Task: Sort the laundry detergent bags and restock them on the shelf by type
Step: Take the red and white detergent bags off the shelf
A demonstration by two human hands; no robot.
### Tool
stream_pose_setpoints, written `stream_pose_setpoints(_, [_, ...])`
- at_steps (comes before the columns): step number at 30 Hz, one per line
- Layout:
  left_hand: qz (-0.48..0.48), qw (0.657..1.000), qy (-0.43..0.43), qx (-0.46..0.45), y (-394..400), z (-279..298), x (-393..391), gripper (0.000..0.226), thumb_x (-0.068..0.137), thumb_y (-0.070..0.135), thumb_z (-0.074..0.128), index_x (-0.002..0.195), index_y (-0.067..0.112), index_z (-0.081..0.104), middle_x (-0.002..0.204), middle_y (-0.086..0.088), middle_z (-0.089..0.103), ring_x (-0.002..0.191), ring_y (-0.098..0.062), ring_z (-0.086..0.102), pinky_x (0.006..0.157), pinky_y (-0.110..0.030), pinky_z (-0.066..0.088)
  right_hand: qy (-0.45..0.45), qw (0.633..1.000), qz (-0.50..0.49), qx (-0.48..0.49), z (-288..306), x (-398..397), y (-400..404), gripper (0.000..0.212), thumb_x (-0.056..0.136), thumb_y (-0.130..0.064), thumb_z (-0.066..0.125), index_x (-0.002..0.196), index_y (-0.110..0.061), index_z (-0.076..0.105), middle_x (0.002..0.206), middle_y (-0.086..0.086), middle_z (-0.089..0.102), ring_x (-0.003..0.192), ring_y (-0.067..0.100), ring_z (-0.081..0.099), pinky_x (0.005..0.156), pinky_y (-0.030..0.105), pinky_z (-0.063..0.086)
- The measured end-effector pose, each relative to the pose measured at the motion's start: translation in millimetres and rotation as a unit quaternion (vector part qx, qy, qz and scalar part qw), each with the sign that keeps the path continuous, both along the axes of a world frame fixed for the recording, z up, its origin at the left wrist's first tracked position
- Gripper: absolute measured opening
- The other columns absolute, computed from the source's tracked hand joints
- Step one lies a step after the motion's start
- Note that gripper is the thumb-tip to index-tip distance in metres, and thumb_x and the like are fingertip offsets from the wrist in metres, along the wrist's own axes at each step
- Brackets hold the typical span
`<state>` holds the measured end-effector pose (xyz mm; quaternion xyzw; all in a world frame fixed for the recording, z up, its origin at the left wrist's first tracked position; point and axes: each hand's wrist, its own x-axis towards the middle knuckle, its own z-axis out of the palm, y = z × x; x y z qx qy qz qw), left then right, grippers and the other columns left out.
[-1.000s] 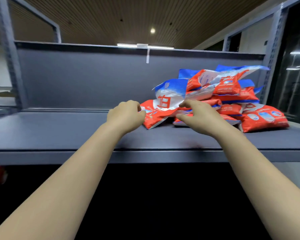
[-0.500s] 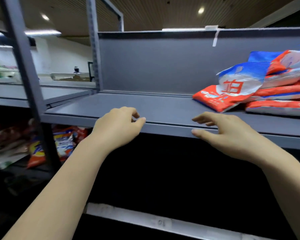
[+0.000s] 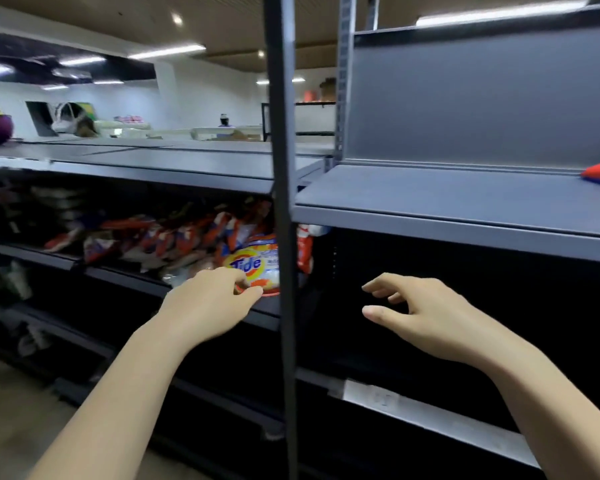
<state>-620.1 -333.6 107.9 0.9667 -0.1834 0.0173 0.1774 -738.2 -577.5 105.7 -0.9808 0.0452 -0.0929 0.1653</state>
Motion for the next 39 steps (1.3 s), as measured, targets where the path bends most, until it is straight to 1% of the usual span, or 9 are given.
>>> stream_pose_setpoints(4, [0.049,0.999,0.014,0.01,70.0,-14.6,38.1,0.029,0.091,0.056,0.043,0.102,0.033,0.059,0.102,0.011,0.062,0.091,-0.014,0.059,0.08,-0.03,0.048,0.027,0.999,0.02,0.007,-12.8,50.3,59.8,0.039,0.086,-0.058,0.05,0.121,-0.041,0.052,0.12,-0.022,0.058,0.108,0.004,0.056,0.092,0.031,0.047])
stream_pose_setpoints(12, [0.107,0.993,0.034,0.026,161.4,-34.3,96.7,0.035,0.095,0.054,0.039,0.115,0.031,0.055,0.087,0.015,0.059,0.073,-0.006,0.056,0.059,-0.022,0.041,0.084,0.994,0.07,0.007,-29.2,146.4,141.3,0.037,0.087,-0.058,0.051,0.12,-0.04,0.051,0.123,-0.017,0.057,0.107,0.007,0.056,0.09,0.031,0.048])
stream_pose_setpoints(16, [0.137,0.99,0.033,0.025,199.1,-44.4,125.5,0.035,0.095,0.052,0.039,0.115,0.03,0.056,0.097,0.012,0.061,0.079,-0.01,0.057,0.062,-0.025,0.043,0.11,0.99,0.091,0.005,-36.1,190.8,174.9,0.037,0.089,-0.055,0.051,0.121,-0.036,0.051,0.124,-0.013,0.056,0.11,0.01,0.055,0.092,0.034,0.048])
stream_pose_setpoints(21, [0.159,0.987,0.026,0.028,248.0,-58.0,179.7,0.034,0.095,0.052,0.038,0.114,0.031,0.056,0.099,0.012,0.062,0.083,-0.011,0.06,0.071,-0.028,0.049,0.121,0.986,0.11,0.022,-45.8,252.7,221.0,0.038,0.089,-0.053,0.054,0.121,-0.032,0.054,0.121,-0.009,0.06,0.108,0.011,0.058,0.092,0.036,0.05])
stream_pose_setpoints(24, [0.165,0.985,0.025,0.045,279.2,-62.9,226.4,0.034,0.095,0.053,0.037,0.113,0.031,0.056,0.091,0.011,0.061,0.083,-0.011,0.059,0.07,-0.027,0.047,0.125,0.985,0.113,0.033,-52.8,298.0,252.0,0.038,0.089,-0.051,0.054,0.122,-0.031,0.054,0.119,-0.009,0.061,0.107,0.012,0.058,0.091,0.036,0.05])
stream_pose_setpoints(29, [0.168,0.984,0.037,0.045,331.3,-69.8,303.9,0.033,0.095,0.052,0.038,0.11,0.031,0.057,0.091,0.009,0.061,0.083,-0.013,0.06,0.072,-0.03,0.051,0.169,0.978,0.109,0.062,-59.8,375.0,300.2,0.04,0.091,-0.052,0.051,0.125,-0.032,0.051,0.122,-0.009,0.056,0.106,0.014,0.058,0.09,0.037,0.051])
stream_pose_setpoints(32, [0.172,0.983,0.037,0.051,357.5,-76.3,339.0,0.033,0.095,0.052,0.038,0.111,0.03,0.057,0.093,0.008,0.061,0.085,-0.015,0.06,0.072,-0.03,0.051,0.186,0.974,0.112,0.07,-59.1,414.8,325.6,0.041,0.092,-0.051,0.052,0.127,-0.031,0.049,0.117,-0.012,0.054,0.108,0.013,0.057,0.091,0.036,0.05])
stream_pose_setpoints(37, [0.184,0.981,0.042,0.044,392.6,-84.9,389.3,0.032,0.095,0.05,0.038,0.112,0.03,0.057,0.088,0.01,0.06,0.081,-0.014,0.06,0.07,-0.03,0.051,0.204,0.969,0.101,0.094,-59.1,465.3,353.1,0.039,0.091,-0.049,0.053,0.126,-0.032,0.051,0.12,-0.011,0.058,0.106,0.011,0.057,0.094,0.038,0.05])
stream_pose_setpoints(39, [0.182,0.982,0.035,0.034,400.4,-87.0,411.5,0.034,0.095,0.05,0.038,0.117,0.03,0.056,0.096,0.01,0.062,0.085,-0.014,0.06,0.072,-0.031,0.052,0.207,0.97,0.092,0.092,-58.5,481.0,360.9,0.039,0.092,-0.049,0.054,0.126,-0.031,0.052,0.119,-0.011,0.058,0.107,0.012,0.057,0.095,0.038,0.049])
